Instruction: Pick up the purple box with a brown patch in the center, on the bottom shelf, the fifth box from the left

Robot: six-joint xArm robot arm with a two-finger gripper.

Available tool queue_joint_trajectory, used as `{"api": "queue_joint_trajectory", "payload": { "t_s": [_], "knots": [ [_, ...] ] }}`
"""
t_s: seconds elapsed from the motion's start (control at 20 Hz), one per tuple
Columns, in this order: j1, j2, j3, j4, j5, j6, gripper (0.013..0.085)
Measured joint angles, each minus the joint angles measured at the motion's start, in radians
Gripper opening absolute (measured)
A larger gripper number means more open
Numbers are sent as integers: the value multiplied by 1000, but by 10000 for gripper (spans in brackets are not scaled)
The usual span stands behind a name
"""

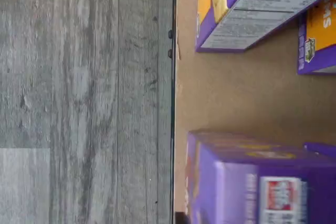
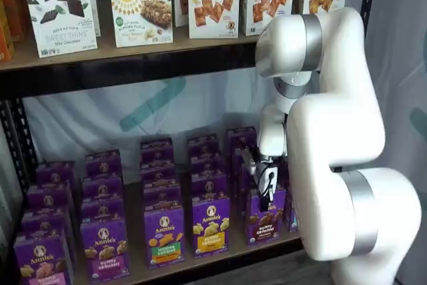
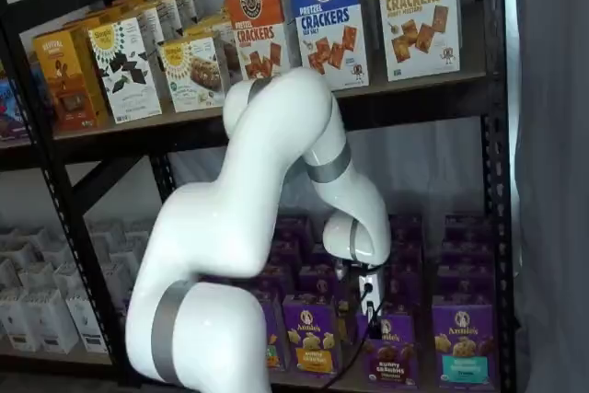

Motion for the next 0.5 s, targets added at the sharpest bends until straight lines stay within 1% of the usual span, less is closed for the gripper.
{"api": "queue_joint_trajectory", "payload": {
  "t_s": [0.15, 0.3, 0.35, 0.4, 0.5],
  "knots": [
    [-1, -3, 6, 0, -6, -2, 450],
    [-2, -6, 11, 11, -8, -13, 450],
    [-2, -8, 12, 13, -8, -15, 410],
    [-3, -10, 14, 14, -7, -16, 410],
    [-3, -12, 17, 20, -9, -21, 330]
  ]
}}
